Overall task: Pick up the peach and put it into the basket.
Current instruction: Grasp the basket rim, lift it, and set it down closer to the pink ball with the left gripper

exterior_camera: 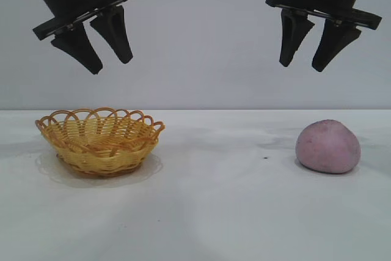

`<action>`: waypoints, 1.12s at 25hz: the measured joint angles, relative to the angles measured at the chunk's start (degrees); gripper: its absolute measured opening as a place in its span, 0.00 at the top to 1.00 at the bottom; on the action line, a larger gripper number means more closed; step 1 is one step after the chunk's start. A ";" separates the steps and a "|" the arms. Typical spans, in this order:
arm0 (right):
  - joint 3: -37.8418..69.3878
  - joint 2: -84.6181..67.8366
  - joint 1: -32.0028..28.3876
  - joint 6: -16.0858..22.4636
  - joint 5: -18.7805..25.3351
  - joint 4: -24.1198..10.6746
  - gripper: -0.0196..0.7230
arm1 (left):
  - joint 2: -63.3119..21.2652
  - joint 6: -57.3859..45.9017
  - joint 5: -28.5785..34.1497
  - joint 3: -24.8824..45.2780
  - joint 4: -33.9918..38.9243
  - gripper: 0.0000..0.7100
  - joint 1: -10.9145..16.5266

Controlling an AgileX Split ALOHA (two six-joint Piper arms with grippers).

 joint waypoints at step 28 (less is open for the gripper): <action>0.00 0.00 0.00 0.00 0.38 -0.12 0.48 | 12.51 8.88 28.61 -17.38 20.18 0.41 0.00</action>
